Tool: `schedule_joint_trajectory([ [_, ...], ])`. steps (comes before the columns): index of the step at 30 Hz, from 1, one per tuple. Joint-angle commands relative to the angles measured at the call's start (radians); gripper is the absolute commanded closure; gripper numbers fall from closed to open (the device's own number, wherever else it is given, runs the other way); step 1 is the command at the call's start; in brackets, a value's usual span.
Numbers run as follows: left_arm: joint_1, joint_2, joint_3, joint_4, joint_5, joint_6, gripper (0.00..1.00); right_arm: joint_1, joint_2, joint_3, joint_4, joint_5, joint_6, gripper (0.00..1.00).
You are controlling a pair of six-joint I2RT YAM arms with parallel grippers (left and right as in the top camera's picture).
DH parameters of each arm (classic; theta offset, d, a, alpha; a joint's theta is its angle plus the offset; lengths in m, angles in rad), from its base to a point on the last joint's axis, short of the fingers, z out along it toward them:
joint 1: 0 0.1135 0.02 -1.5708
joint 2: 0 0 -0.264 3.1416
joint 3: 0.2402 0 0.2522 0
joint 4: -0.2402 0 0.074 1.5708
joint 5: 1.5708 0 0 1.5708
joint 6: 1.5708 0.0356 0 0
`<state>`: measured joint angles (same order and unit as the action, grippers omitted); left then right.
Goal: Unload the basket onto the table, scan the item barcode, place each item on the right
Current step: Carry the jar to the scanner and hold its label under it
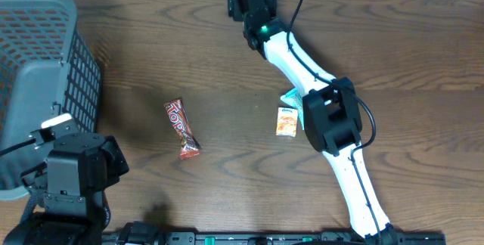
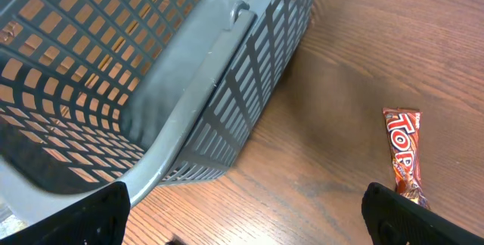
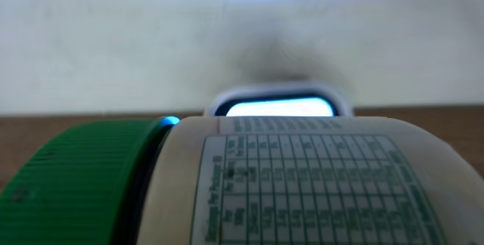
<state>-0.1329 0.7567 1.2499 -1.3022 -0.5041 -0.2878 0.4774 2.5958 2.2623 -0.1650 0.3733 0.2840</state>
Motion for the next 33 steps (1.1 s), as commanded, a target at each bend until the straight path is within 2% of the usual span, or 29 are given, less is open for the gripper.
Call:
schedule_joint_trajectory([
  [1,-0.002,0.001,0.001,-0.003,-0.013,0.005,0.02,-0.034,-0.024,0.021,0.012,0.04,-0.011,0.29],
  [11,-0.002,0.001,0.001,-0.003,-0.013,0.005,0.02,-0.05,-0.034,0.022,-0.055,0.006,-0.031,0.28],
  [20,-0.002,0.001,0.001,-0.003,-0.013,0.005,0.02,0.001,-0.179,0.025,-0.357,-0.04,-0.052,0.27],
  [33,-0.002,0.001,0.001,-0.003,-0.013,0.005,0.02,0.005,-0.439,0.025,-0.923,-0.121,0.19,0.25],
])
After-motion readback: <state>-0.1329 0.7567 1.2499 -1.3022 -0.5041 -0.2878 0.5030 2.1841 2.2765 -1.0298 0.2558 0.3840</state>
